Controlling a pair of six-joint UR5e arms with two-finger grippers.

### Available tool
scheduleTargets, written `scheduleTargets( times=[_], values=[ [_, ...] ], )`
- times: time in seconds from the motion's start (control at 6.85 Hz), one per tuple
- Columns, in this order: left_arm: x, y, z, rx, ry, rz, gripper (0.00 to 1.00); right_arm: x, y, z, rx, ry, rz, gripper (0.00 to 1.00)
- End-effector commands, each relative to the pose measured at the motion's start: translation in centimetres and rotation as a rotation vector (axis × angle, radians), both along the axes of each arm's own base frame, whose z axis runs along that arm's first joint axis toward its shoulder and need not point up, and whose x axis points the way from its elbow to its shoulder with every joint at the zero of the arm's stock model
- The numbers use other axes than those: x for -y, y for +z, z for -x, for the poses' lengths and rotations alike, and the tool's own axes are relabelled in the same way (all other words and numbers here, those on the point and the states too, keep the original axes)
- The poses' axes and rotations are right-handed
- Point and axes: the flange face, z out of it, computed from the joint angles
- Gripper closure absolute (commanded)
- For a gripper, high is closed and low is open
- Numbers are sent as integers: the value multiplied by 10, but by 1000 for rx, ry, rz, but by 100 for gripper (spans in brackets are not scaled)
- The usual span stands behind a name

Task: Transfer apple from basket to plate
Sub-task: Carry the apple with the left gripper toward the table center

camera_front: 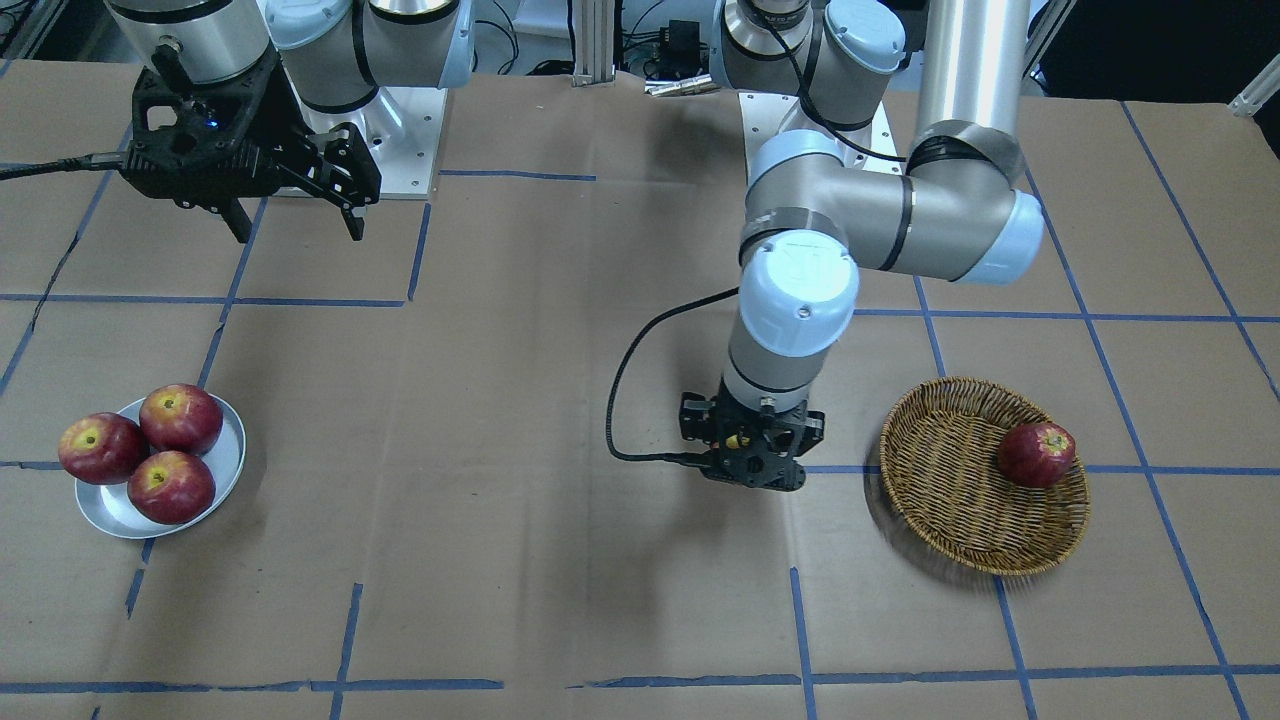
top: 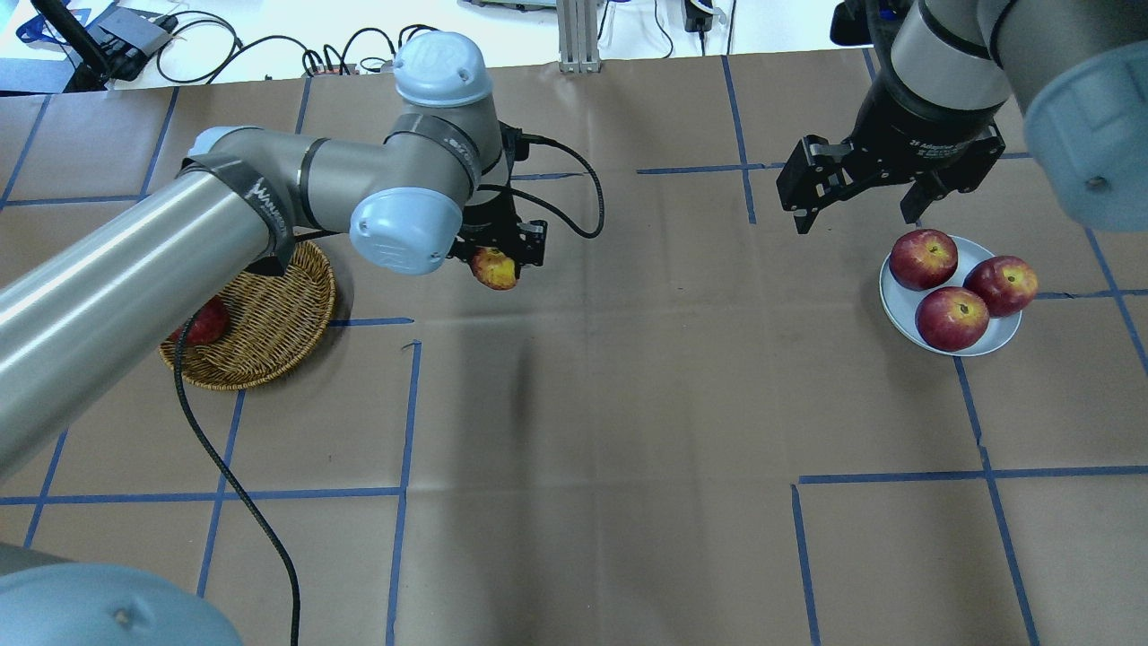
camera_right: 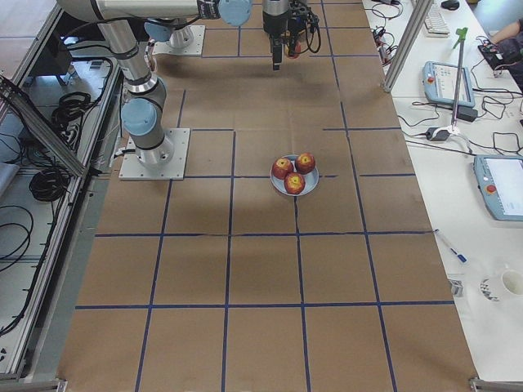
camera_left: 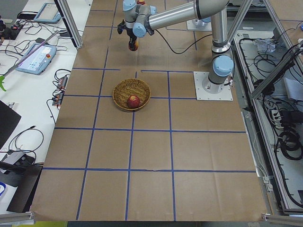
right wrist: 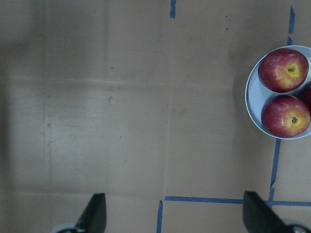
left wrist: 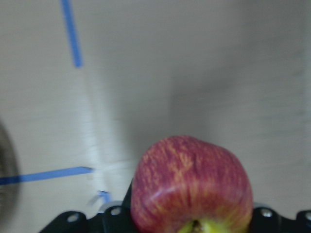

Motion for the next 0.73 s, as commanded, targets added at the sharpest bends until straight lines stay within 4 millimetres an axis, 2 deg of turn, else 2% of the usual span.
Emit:
scheduleTargets(
  times=[0.0, 0.15, 0.29, 0.58],
  values=[
    [-11, -31, 73, -8, 20, -27, 55, 0, -1, 0, 0, 0, -1, 0],
    [-10, -46, 92, -4, 69, -32, 55, 0, -1, 0, 0, 0, -3, 0],
    [-12, -55, 100, 3, 62, -41, 55, 0, 1, 0, 0, 0, 2, 0],
    [-11, -62, 102, 6, 60, -51, 54, 1, 1, 1, -2, 0, 2, 0]
  ],
)
